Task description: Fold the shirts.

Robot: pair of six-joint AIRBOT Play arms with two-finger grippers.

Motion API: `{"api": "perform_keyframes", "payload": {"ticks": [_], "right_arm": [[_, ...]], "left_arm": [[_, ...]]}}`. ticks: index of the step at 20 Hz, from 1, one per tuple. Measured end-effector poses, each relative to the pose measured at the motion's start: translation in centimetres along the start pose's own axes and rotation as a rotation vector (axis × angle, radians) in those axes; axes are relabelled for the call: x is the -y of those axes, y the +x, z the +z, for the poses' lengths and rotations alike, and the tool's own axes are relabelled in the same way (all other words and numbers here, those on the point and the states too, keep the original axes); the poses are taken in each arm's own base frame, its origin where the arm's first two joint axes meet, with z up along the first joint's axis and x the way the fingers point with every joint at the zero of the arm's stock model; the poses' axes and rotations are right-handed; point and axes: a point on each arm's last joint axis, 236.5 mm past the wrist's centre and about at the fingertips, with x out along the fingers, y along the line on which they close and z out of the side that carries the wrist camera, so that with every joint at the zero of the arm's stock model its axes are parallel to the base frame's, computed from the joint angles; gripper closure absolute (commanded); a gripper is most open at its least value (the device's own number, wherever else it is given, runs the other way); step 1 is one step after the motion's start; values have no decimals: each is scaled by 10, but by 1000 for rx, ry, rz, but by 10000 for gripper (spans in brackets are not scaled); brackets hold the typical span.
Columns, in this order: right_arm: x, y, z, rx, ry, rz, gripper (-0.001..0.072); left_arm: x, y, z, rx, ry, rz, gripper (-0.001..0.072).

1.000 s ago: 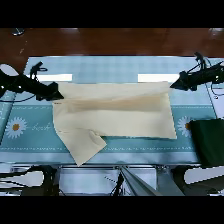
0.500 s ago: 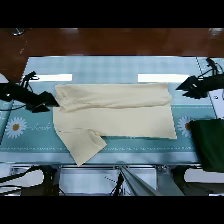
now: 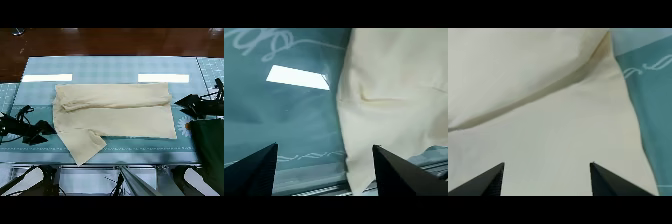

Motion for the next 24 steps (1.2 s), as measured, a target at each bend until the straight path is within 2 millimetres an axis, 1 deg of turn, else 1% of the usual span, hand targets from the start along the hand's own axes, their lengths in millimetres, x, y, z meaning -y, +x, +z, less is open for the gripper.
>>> {"api": "perform_keyframes", "payload": {"ticks": [2, 4, 5, 7, 8, 10, 11, 12, 13, 14, 15, 17, 19, 21, 24], "right_arm": [[-8, 7, -9, -4, -17, 14, 96], [-13, 12, -12, 7, -26, 21, 96], [-14, 12, -11, 17, -24, 20, 96], [-10, 9, -1, 58, -2, 15, 96], [-6, 5, 5, 82, 17, 10, 96], [10, -9, 19, 141, 69, -8, 96], [24, -17, 25, 170, 97, -33, 96], [42, -26, 28, 190, 129, -74, 96], [60, -33, 27, 194, 162, -122, 96], [79, -39, 20, 180, 194, -174, 96], [92, -42, 9, 145, 217, -216, 96], [109, -40, -20, 52, 256, -268, 97], [113, -33, -50, -52, 280, -284, 96], [111, -25, -74, -152, 287, -285, 97], [107, -16, -98, -271, 283, -278, 96]], "left_arm": [[13, 13, -4, 15, -13, -79, 5], [26, 25, -9, 18, -23, -140, 6], [31, 31, -12, 14, -26, -159, 6], [38, 41, -17, 7, -6, -179, 6], [42, 45, -19, 7, 9, -186, 7], [50, 53, -24, 0, 51, -194, 9], [52, 56, -26, -7, 72, -192, 42], [55, 60, -29, -15, 93, -187, 384], [51, 64, -29, -10, 119, -158, 666], [46, 66, -26, 5, 139, -127, 689], [47, 68, -26, 3, 151, -128, 689], [50, 68, -27, 1, 163, -129, 689], [53, 67, -26, 1, 173, -133, 689], [56, 65, -25, 4, 178, -138, 689], [59, 64, -26, 0, 180, -149, 689]]}}
